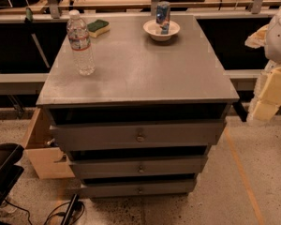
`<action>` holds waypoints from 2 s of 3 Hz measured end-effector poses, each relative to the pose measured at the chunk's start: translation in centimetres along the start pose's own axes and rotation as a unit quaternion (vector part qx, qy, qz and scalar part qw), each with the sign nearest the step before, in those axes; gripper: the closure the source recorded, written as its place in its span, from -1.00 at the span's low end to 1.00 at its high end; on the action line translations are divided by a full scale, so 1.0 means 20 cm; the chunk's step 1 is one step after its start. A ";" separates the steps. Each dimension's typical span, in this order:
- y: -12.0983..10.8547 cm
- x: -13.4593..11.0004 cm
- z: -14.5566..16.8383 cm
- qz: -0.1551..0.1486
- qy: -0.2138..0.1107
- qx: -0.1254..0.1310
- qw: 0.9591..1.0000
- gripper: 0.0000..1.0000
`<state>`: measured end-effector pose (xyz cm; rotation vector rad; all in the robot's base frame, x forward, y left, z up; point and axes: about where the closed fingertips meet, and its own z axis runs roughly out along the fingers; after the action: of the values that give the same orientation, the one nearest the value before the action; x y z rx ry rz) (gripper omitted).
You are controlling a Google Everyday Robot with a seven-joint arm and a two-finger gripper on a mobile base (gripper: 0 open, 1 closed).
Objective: Pick redbull can from paper bowl and place on counter
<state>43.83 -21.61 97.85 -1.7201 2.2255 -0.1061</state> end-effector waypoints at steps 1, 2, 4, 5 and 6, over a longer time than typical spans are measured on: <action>0.00 0.00 0.00 0.000 0.000 0.000 1.000 -1.00; -0.07 -0.04 -0.01 0.000 -0.030 0.030 0.999 -1.00; -0.59 -0.18 0.00 0.048 -0.241 0.130 0.961 -1.00; -0.84 -0.34 0.01 0.076 -0.371 0.162 0.911 -1.00; -1.02 -0.44 -0.05 0.136 -0.456 0.208 0.854 -1.00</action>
Offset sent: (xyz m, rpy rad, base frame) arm 0.0486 0.0103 0.0198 0.1469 -0.2276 0.0084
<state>64.41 -18.88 105.72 -0.9003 1.5293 0.2378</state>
